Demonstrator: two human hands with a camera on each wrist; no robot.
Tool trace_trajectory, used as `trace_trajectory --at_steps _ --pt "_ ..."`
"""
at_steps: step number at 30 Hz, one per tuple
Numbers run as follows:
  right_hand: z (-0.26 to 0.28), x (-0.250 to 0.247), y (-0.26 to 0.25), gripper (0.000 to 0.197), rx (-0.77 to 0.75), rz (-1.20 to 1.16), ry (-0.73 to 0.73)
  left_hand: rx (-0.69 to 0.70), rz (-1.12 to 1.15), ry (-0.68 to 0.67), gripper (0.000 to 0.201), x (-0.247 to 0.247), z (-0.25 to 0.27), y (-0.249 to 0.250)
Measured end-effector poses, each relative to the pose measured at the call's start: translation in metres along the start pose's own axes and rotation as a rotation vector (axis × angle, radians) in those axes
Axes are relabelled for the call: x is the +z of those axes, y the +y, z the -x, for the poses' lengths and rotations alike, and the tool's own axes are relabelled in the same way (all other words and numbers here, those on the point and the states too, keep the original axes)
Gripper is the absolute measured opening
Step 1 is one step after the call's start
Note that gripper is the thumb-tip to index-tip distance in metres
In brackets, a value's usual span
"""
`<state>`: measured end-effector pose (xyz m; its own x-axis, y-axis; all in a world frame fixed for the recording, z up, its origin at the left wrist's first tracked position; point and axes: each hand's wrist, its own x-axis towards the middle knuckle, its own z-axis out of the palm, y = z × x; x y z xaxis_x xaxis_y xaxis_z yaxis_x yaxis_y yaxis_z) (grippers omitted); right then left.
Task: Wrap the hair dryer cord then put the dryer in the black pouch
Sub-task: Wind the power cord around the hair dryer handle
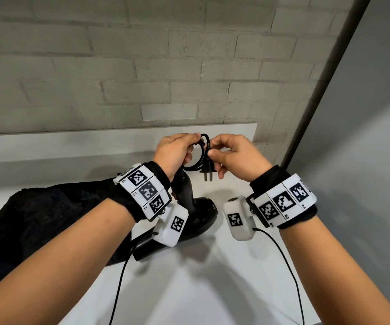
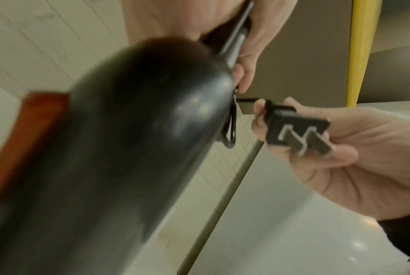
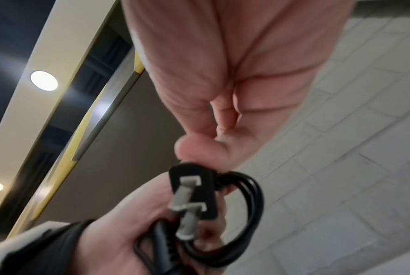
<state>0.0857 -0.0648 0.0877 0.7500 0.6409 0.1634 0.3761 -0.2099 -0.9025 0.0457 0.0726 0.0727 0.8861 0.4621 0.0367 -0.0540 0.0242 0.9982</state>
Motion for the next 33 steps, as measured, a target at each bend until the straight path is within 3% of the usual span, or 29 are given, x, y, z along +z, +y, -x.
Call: trace_trajectory --at_steps 7,12,18,23,29,33 --pt "-0.007 0.026 0.005 0.026 -0.081 -0.156 0.14 0.019 -0.049 0.041 0.015 0.003 0.006 0.003" --pt "-0.009 0.033 0.012 0.018 -0.131 -0.126 0.283 -0.006 -0.005 0.019 0.02 0.004 0.007 0.003" --pt "-0.011 0.039 0.022 0.009 -0.277 0.144 0.459 -0.001 0.0 -0.001 0.015 0.005 0.01 0.004" --pt "-0.008 0.042 0.025 0.004 -0.347 0.33 0.464 0.01 -0.016 -0.094 0.022 0.004 0.014 0.006" --pt "-0.006 0.044 0.024 0.007 -0.333 0.151 0.544 0.037 -0.026 -0.069 0.035 0.006 0.022 0.01" --pt "-0.009 0.048 0.025 0.005 -0.315 0.047 0.559 0.016 -0.012 -0.096 0.028 0.006 0.024 0.013"
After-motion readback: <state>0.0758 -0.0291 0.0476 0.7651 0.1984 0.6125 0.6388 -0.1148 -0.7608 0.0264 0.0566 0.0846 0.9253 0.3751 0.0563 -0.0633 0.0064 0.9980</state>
